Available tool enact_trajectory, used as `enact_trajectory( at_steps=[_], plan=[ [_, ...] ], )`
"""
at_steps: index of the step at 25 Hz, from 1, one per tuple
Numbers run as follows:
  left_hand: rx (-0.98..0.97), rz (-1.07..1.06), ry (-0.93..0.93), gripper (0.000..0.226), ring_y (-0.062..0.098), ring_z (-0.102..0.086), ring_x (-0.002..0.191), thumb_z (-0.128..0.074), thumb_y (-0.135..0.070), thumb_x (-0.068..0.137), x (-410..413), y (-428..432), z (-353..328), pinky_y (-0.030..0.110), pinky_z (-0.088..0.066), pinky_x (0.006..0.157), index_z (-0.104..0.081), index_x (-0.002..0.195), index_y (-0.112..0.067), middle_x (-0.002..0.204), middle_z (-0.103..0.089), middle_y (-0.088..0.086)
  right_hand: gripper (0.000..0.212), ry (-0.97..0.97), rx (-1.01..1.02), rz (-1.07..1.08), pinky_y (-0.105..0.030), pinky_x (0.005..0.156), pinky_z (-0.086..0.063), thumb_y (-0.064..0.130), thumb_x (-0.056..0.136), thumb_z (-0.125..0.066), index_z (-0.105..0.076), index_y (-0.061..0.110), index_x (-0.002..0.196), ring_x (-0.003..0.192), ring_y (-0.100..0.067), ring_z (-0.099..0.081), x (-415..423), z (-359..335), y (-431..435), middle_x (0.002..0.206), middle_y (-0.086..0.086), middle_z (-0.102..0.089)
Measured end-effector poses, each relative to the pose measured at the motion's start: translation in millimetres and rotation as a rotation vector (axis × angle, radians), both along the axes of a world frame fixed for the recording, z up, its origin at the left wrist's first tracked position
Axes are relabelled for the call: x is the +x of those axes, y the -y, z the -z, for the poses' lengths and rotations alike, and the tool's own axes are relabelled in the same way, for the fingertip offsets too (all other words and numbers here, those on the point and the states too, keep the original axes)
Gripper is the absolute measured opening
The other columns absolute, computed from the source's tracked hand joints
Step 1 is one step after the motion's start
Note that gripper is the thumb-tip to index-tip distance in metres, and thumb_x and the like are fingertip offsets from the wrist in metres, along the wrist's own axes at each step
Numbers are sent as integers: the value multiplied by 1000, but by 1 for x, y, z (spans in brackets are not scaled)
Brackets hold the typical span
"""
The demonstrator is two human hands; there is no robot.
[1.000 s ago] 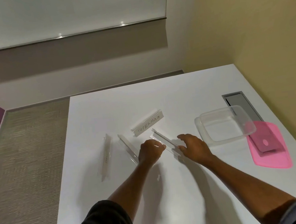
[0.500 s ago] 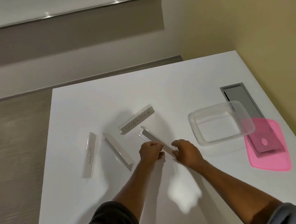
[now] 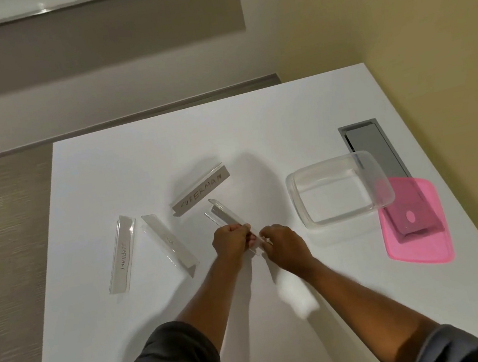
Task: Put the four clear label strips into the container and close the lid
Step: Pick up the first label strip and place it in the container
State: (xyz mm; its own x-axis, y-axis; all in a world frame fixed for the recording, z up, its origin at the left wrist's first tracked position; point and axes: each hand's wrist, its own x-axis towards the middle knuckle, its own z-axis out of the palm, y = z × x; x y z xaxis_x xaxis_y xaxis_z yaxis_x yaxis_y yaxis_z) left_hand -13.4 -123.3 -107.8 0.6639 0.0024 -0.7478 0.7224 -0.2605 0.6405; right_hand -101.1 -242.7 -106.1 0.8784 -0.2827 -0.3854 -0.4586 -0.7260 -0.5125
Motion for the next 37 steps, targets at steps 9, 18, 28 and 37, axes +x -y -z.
enact_trajectory(
  at_steps=[9, 18, 28, 37],
  plan=[
    [7, -24, 61, 17, 33, -82, 87, -78, -15, 98, -16, -15, -7, 46, -69, 87, -77, 111, -4, 112, -79, 11, 32, 75, 51, 6, -37, 86, -60, 27, 95, -74, -72, 9, 122, 105, -26, -71, -7, -8, -2, 119, -7, -73],
    [-188, -37, 77, 20, 38, -79, 106, -71, -13, 103, -28, -33, -33, 46, -67, 94, -70, 121, -2, 136, -69, 16, 72, 141, 118, -24, -39, 98, -63, 38, 92, -81, -49, 15, 153, 124, -26, -65, -2, -34, -2, 140, -9, -64],
    [-394, 3, 20, 12, 38, -82, 99, -68, -6, 104, -40, -45, -54, 42, -69, 86, -67, 116, -4, 114, -78, 19, 63, 90, 268, 30, -4, 73, -51, 34, 81, -91, -65, 26, 138, 113, -13, -69, -12, -57, 15, 131, 6, -72],
    [-518, -13, 13, 20, 37, -81, 102, -72, -7, 102, -24, -51, -71, 45, -67, 91, -69, 118, 3, 110, -81, 24, 57, 93, 318, 110, -33, 87, -63, 38, 77, -92, -68, 37, 129, 99, -10, -74, -36, -78, 36, 113, 16, -75]
  ],
)
